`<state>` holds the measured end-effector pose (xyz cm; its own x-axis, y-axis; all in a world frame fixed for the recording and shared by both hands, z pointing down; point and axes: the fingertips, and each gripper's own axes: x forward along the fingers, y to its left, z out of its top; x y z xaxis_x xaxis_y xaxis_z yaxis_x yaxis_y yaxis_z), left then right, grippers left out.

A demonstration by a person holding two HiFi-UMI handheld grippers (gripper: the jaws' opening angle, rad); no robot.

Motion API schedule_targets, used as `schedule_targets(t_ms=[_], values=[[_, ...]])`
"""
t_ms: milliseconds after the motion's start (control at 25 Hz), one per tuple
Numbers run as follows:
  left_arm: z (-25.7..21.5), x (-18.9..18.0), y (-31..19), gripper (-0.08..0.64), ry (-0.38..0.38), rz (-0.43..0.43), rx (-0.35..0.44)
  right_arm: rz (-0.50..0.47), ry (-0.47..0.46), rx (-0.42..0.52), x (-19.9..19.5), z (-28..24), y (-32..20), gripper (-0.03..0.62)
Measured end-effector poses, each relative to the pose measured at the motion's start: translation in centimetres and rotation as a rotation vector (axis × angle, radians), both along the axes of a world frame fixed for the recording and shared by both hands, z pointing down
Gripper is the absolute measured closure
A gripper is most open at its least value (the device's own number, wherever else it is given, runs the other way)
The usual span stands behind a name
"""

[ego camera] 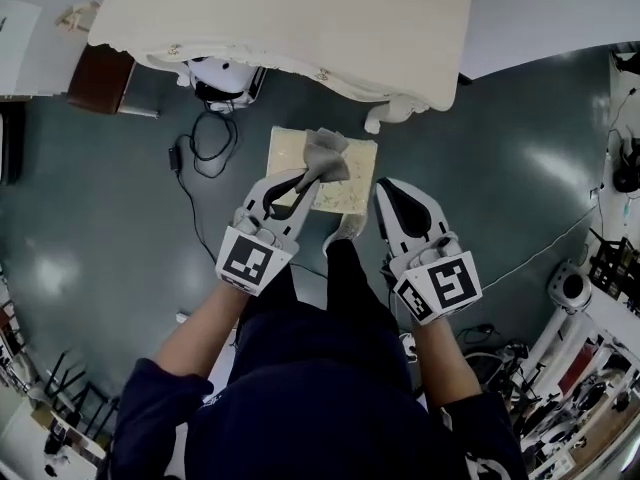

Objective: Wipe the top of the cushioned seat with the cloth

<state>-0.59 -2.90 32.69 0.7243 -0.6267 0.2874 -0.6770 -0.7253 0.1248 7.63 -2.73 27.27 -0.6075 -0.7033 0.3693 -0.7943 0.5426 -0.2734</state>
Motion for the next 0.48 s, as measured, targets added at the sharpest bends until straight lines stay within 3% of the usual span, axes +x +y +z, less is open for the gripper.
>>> schedule_targets(t_ms=[160,320,480], values=[[-4.4,-1.5,0.7,0.532,-0.026,0.029,0.036,0.002,0.002,0.04,-0.6,-3.1,0.2,0.566],[-9.2,-2.5,0.8,0.532,0.035,0.005,0.088,-0.002,0.001,0.08,-1.2,-5.7,0.4,0.566],[-12.7,-3.3,0.7,0.532,0.028,0.0,0.155,0.001,-0.004,0.132,-1.5,-8.5,-0.1,0.566]])
